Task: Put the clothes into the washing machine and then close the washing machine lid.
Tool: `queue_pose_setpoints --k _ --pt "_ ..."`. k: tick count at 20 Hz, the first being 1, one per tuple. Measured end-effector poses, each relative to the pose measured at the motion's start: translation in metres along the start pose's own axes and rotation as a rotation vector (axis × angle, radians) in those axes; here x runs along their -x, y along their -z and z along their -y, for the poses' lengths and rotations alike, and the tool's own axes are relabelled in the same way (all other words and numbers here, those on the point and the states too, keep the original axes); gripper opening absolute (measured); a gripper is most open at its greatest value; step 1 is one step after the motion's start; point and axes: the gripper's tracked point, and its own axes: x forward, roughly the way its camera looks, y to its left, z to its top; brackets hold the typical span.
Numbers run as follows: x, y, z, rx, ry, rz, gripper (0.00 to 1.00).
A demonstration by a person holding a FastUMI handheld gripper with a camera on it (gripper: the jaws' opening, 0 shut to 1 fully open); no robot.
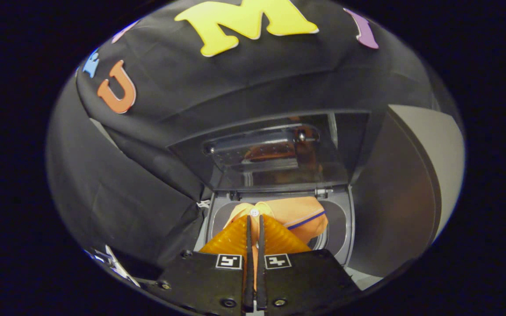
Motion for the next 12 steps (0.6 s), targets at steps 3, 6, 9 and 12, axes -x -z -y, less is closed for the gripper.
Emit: queue_pose_setpoints --k 3,6,9,12 --pt "-0.014 0.018 0.008 0.002 0.049 -0.082 0.06" --pt "-0.018 0.024 0.011 0.016 0.088 -0.102 0.05" --pt "-0.018 0.025 0.010 0.017 0.093 -0.112 0.05" --pt "-0.017 0.022 0.011 0.021 0.103 -0.104 0.06"
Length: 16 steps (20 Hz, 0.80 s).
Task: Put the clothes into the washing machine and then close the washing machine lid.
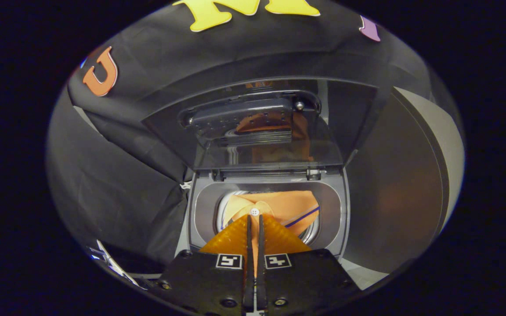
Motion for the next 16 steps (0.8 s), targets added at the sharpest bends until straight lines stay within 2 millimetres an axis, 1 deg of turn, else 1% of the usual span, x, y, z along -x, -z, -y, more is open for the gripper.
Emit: queue_pose_setpoints --k 4,7,8,11,12,14,16 --pt "-0.0016 0.0027 -0.0010 0.015 0.000 -0.002 0.06" --pt "-0.0010 -0.0013 -0.0017 0.031 -0.016 0.032 0.09" --pt "0.0028 -0.0041 -0.0020 0.045 -0.007 0.044 0.26" --pt "0.0048 -0.0058 -0.0027 0.050 0.015 0.066 0.77" --pt "0.0046 -0.0032 -0.0017 0.047 0.027 0.070 0.94" --pt "0.0053 -0.0051 0.0023 0.061 0.049 0.090 0.93" --pt "0.0052 -0.0024 0.0032 0.058 0.060 0.090 0.93"
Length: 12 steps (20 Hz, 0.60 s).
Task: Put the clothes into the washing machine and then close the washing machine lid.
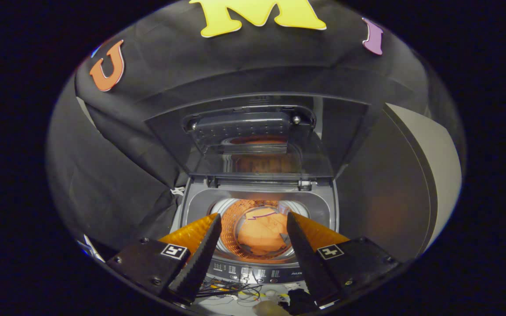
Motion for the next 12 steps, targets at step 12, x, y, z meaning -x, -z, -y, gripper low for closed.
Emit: queue_pose_setpoints --k 12 --pt "0.031 -0.034 -0.009 0.030 0.025 0.091 0.93"
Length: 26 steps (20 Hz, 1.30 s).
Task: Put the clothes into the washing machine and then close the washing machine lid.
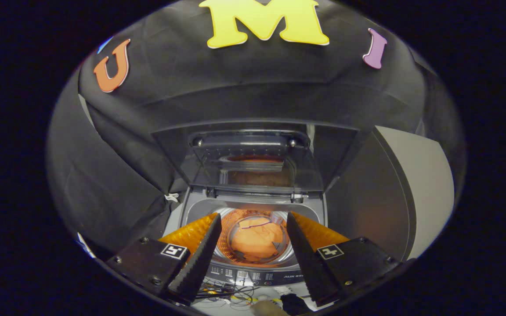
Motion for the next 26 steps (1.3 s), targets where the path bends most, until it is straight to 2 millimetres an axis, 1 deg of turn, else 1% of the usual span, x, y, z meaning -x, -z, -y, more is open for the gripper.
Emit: queue_pose_setpoints --k 4,7,9,12,15,17,18,20,22,24,26 --pt "0.014 -0.034 -0.003 -0.001 0.007 0.059 0.93" --pt "0.024 -0.064 -0.002 0.007 0.020 0.109 0.93" --pt "0.025 -0.083 -0.005 0.017 0.024 0.143 0.93" --pt "0.025 -0.105 -0.007 0.026 0.037 0.165 0.93" --pt "0.016 -0.123 -0.014 0.019 0.033 0.168 0.93" --pt "0.009 -0.140 -0.016 0.030 0.045 0.186 0.93" --pt "0.004 -0.145 -0.018 0.033 0.047 0.186 0.93" --pt "-0.006 -0.151 -0.021 0.024 0.049 0.176 0.93" --pt "-0.013 -0.153 -0.017 0.025 0.064 0.168 0.93" --pt "-0.026 -0.158 -0.016 0.021 0.077 0.163 0.93" --pt "-0.035 -0.157 -0.011 0.019 0.102 0.153 0.93"
